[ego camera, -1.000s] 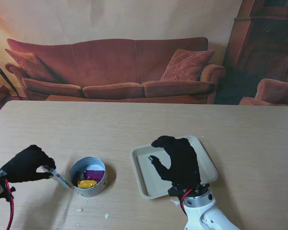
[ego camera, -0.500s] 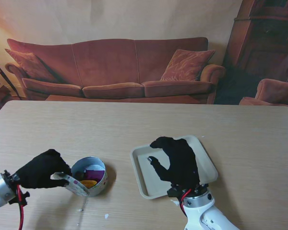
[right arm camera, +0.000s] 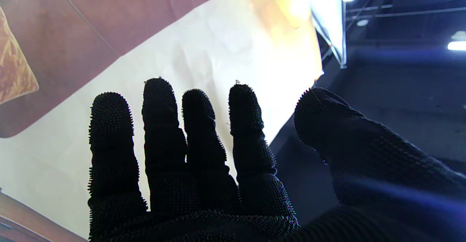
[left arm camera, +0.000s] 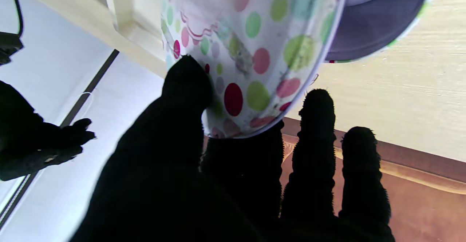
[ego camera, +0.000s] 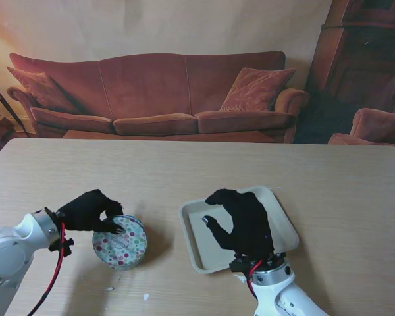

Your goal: Pour cookies into a cookie box

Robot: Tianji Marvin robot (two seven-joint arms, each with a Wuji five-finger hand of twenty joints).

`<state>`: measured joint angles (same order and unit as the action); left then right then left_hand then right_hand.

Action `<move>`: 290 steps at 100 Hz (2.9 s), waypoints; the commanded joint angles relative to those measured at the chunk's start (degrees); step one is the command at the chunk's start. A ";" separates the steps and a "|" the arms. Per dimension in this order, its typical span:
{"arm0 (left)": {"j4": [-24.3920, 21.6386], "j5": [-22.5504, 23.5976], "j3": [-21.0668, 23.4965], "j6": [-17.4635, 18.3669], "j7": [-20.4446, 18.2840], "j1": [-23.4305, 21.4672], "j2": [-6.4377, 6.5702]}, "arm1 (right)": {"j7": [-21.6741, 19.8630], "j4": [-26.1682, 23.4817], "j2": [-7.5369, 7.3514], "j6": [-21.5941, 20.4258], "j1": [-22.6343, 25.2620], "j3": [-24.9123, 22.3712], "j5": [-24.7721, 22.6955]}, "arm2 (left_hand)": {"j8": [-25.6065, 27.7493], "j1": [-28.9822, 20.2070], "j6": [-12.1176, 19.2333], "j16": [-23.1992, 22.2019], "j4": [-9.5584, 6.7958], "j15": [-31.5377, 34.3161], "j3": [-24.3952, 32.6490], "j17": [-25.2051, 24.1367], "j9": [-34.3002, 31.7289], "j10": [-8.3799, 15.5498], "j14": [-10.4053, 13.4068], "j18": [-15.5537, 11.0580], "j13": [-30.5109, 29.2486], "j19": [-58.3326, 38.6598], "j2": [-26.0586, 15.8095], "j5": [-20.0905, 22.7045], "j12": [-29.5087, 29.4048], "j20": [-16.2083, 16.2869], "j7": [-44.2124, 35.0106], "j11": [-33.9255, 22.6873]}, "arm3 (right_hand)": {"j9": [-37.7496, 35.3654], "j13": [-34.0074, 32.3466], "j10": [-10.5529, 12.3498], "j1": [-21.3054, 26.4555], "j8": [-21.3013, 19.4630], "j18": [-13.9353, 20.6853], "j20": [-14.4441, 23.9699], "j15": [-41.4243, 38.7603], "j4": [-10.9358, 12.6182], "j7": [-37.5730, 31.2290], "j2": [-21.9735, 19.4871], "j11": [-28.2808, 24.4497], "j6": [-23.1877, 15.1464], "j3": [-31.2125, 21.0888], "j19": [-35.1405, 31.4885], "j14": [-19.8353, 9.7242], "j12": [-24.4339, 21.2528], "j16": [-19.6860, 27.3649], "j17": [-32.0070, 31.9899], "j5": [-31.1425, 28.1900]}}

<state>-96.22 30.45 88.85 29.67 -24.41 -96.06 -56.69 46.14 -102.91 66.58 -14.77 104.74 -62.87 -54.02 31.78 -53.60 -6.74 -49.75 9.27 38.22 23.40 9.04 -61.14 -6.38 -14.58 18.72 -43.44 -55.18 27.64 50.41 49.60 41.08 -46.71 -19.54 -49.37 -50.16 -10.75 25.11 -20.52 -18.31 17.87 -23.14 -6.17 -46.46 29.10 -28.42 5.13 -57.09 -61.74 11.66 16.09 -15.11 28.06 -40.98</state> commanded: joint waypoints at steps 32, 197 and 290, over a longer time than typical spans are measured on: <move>8.99 3.15 -3.97 -6.14 4.22 5.51 -1.60 | -2.08 -0.08 0.34 -0.87 0.09 0.31 0.46 | 0.91 -6.00 2.43 -2.63 -2.30 2.62 3.68 -1.65 1.40 0.16 -2.05 0.81 1.29 -0.62 -0.89 -0.51 0.86 0.86 -2.36 -1.58 | 1.10 -0.36 0.78 1.31 -0.48 -0.23 0.89 0.26 2.29 3.62 -2.50 1.23 -0.35 1.96 -0.13 -0.95 -0.45 -0.13 0.30 0.23; 15.67 11.56 -3.75 -2.56 16.41 5.81 -2.84 | -4.70 0.37 0.00 -2.63 -0.31 0.45 0.84 | -3.81 -0.90 0.97 9.25 -2.99 -14.70 2.23 -6.43 24.15 -2.42 0.83 5.96 14.36 5.08 -0.38 -11.27 -23.37 2.22 12.67 -1.56 | 0.52 -0.46 0.77 1.75 -0.62 -0.52 1.14 0.56 1.89 3.91 -2.09 1.51 -0.65 1.92 0.08 -0.76 -0.57 -0.24 0.19 -0.31; 6.28 9.17 3.40 5.93 22.11 -6.00 -4.37 | -4.59 0.37 -0.19 -2.71 -0.30 0.43 0.14 | -15.91 0.00 -7.37 31.45 -7.11 -36.81 -24.74 -13.79 47.76 -1.19 12.63 -6.94 41.24 49.96 -24.76 -23.78 -38.22 -12.43 41.62 10.21 | 0.41 -0.44 0.79 1.69 -0.57 -0.46 1.15 0.63 1.88 3.82 -2.08 1.57 -0.62 1.87 0.30 -0.77 -0.60 -0.27 0.07 -0.38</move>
<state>-89.20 38.59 92.46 34.21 -1.60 -100.07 -61.13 42.24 -102.41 66.11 -17.22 104.21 -62.61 -53.73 16.69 -54.27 -14.92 -20.07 2.84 2.53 0.92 -4.95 -16.27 -9.47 -5.11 13.94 -5.17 -8.32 6.44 28.97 12.73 30.83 -6.55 -9.53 -49.37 -50.17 -10.75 25.11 -20.82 -18.44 18.51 -23.12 -6.17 -46.28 28.35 -27.77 5.13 -55.75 -61.74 11.66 15.94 -15.11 28.08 -40.98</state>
